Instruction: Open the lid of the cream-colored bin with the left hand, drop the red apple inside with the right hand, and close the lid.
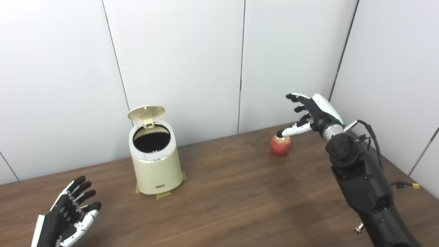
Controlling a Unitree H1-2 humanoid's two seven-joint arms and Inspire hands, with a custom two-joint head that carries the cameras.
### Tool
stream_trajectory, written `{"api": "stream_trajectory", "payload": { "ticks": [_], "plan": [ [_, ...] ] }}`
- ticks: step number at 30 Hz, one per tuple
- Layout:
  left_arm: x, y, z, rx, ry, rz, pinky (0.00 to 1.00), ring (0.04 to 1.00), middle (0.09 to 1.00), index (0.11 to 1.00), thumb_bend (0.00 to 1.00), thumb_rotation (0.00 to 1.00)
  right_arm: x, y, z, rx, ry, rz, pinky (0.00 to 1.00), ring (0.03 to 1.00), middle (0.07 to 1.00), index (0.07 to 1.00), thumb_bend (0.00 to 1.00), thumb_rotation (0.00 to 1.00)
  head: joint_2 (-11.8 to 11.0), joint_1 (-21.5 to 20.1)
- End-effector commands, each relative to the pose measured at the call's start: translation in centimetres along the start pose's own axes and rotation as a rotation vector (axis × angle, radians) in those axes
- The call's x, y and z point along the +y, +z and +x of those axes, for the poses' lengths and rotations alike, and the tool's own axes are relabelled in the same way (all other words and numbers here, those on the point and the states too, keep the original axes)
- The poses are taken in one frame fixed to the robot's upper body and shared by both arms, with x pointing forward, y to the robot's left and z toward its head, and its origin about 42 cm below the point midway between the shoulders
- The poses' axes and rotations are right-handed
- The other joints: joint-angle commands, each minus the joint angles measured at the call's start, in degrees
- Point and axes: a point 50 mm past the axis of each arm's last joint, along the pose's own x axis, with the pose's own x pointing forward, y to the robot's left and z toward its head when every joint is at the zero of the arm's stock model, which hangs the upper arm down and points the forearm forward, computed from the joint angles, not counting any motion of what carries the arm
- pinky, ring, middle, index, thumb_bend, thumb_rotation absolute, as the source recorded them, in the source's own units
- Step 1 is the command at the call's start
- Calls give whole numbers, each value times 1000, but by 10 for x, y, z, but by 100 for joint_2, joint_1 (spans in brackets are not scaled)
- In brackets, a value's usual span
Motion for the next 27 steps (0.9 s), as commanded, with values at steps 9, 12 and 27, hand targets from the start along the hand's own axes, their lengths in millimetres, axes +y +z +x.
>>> {"api": "stream_trajectory", "payload": {
  "ticks": [9, 12, 27],
  "plan": [
    [-2, 31, 12, -81, -3, 24, 628, 794, 850, 871, 409, 0, -13, 5, 34, 65, 106, -182, 606, 819, 963, 941, 950, 240, 46, 42],
    [-4, 33, 11, -81, -4, 15, 618, 794, 849, 867, 402, 0, -4, 0, 41, 98, 141, -197, 668, 877, 985, 946, 950, 240, 60, 64],
    [-4, 40, 7, -81, -3, 43, 622, 787, 845, 860, 386, 0, 35, -22, 65, 230, 317, -365, 697, 874, 961, 938, 953, 321, 137, 142]
  ]
}}
